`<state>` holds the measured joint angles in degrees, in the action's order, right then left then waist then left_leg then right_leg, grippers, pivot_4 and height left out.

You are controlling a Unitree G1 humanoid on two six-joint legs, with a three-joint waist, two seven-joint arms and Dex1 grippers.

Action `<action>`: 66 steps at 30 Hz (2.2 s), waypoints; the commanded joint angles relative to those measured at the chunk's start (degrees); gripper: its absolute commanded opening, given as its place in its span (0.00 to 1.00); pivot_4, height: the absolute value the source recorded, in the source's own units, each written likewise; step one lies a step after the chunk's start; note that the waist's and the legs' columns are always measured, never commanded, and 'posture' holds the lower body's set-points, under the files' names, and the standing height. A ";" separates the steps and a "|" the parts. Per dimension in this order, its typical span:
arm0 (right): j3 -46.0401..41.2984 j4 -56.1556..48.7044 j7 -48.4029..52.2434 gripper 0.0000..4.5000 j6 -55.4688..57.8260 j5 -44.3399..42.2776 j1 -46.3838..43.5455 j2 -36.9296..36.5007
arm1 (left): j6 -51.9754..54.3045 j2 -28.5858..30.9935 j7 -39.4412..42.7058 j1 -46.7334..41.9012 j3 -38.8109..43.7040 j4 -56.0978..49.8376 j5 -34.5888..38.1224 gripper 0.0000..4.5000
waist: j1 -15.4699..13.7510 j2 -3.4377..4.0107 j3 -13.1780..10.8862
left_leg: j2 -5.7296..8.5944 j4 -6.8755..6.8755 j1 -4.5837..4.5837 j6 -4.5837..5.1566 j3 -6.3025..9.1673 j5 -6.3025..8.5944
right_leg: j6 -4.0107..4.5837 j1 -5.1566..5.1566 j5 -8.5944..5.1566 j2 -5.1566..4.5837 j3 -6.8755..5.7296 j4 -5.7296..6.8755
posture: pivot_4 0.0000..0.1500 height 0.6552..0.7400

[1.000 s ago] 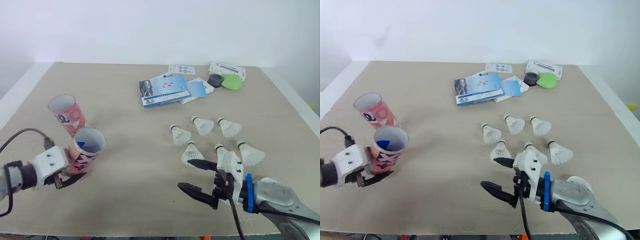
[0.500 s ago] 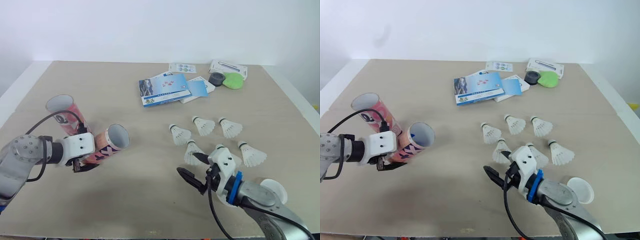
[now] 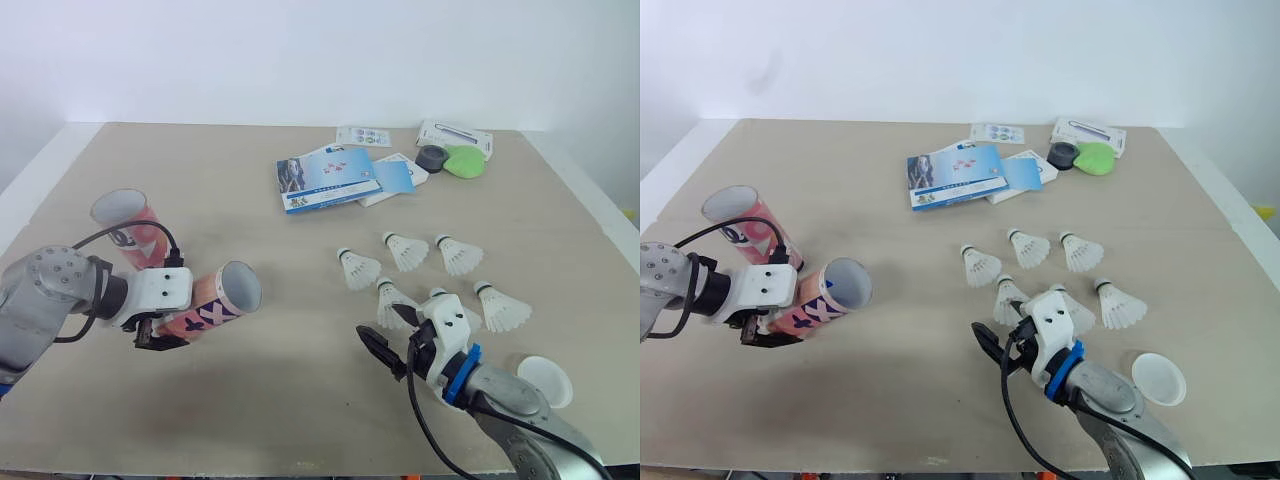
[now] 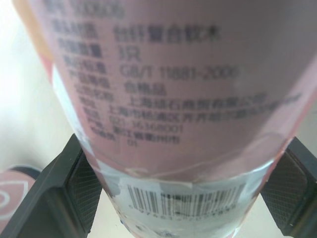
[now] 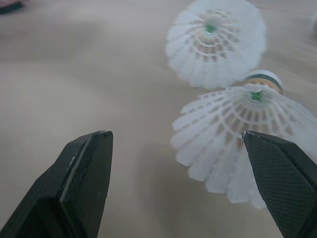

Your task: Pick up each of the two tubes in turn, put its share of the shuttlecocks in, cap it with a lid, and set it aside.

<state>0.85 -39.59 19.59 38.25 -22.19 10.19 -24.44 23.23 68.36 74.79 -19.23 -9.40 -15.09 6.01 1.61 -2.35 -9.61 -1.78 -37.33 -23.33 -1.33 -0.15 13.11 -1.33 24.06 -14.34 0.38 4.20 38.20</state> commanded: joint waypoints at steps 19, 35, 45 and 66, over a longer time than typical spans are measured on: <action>-1.65 -1.00 -11.45 0.01 -0.34 8.55 -0.99 7.50 | -2.71 -4.56 3.14 -5.23 -2.37 2.17 -2.27 0.89 | -0.11 0.00 0.01 | 0.01 -0.11 0.00 0.00 0.02 0.00 | -0.01 -0.02 0.02 0.02 0.03 0.09 | 1.00 1.00; -0.85 -1.41 12.70 0.01 -18.88 3.19 -10.48 -4.48 | -1.99 -6.91 2.42 -4.95 -2.57 3.28 -3.79 0.89 | -0.25 0.03 0.02 | 0.05 -0.29 0.19 0.03 0.11 -0.02 | -0.08 -0.33 0.08 0.03 -0.01 0.10 | 1.00 1.00; -0.55 0.01 13.70 0.01 -18.64 2.01 -10.74 -3.38 | -0.76 -6.34 1.29 -2.66 -0.94 1.80 -3.41 0.89 | -0.25 0.08 0.06 | 0.04 -0.29 0.25 0.04 0.15 -0.03 | -0.06 -0.38 0.10 0.04 -0.03 0.10 | 1.00 1.00; 8.95 7.09 28.09 0.01 -22.68 4.49 -24.95 -9.22 | -1.17 -8.85 0.69 -4.76 -2.71 3.92 -4.30 0.89 | -0.33 0.15 0.03 | 0.04 -0.29 0.58 0.17 0.12 -0.13 | 0.02 -0.66 0.18 0.05 -0.02 0.10 | 1.00 1.00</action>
<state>8.55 -33.93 45.14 17.89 -18.64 -13.25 -33.17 22.36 59.96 75.66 -23.37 -11.09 -11.51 2.11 1.28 -2.20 -9.58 -1.74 -37.62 -22.73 -1.15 -0.01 12.97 -1.19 23.38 -14.23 0.43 4.17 38.29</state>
